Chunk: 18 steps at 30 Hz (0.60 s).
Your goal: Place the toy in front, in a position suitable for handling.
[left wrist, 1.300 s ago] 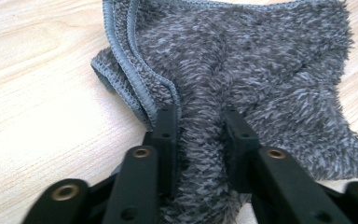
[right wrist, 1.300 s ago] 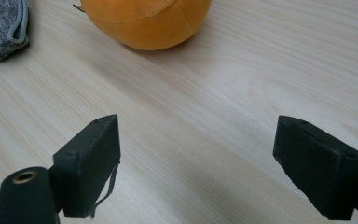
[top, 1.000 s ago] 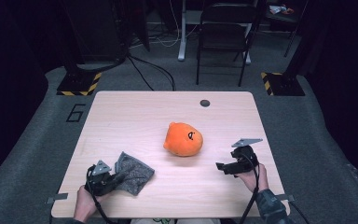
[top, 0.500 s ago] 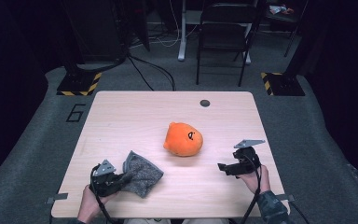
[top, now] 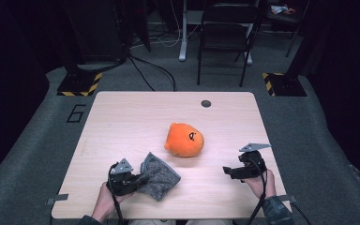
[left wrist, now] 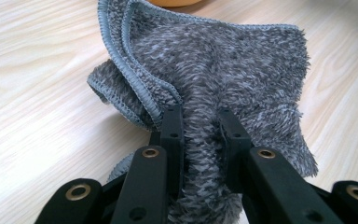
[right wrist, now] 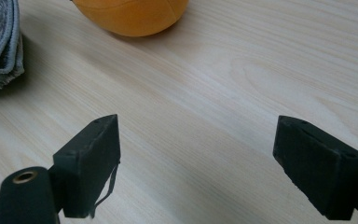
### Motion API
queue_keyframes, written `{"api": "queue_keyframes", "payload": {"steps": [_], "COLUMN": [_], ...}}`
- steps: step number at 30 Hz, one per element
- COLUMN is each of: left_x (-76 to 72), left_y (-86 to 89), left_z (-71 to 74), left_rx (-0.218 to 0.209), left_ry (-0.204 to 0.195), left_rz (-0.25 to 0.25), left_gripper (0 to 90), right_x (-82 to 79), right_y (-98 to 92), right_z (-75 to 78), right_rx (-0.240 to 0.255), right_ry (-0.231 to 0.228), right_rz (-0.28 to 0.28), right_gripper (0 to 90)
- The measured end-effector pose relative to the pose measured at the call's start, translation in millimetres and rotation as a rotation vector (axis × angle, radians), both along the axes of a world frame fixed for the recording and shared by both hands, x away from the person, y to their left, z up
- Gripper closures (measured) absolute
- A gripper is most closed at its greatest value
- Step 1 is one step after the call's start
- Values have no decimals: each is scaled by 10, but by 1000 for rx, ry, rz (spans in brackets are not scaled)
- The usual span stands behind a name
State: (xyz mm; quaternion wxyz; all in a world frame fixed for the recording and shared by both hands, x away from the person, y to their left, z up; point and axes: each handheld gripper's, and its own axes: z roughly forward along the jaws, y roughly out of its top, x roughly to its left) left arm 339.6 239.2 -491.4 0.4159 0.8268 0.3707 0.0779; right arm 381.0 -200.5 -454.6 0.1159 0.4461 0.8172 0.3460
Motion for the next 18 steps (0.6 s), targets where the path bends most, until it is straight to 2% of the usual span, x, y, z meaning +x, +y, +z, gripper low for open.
{"api": "queue_keyframes", "payload": {"steps": [2,3,8,13,18], "left_x": [4,6,13,26,39], "left_y": [-59,-91,-254,-412,-570], "left_z": [-6,-8,-23,-42,-65], "left_rx": [-7,-7,-13,4,3], "left_ry": [10,12,20,26,33], "left_rz": [-10,-16,-49,-91,-113], "left_gripper": [758,758,757,757,756], "right_x": [-18,-15,-45,-70,-106], "right_y": [-5,-16,-36,-50,-75], "right_z": [7,4,5,-4,0], "right_rx": [6,8,4,7,11], "right_ry": [12,1,3,4,8], "right_rz": [-15,-9,-22,-22,-34], "right_gripper": [142,142,142,142,142]}}
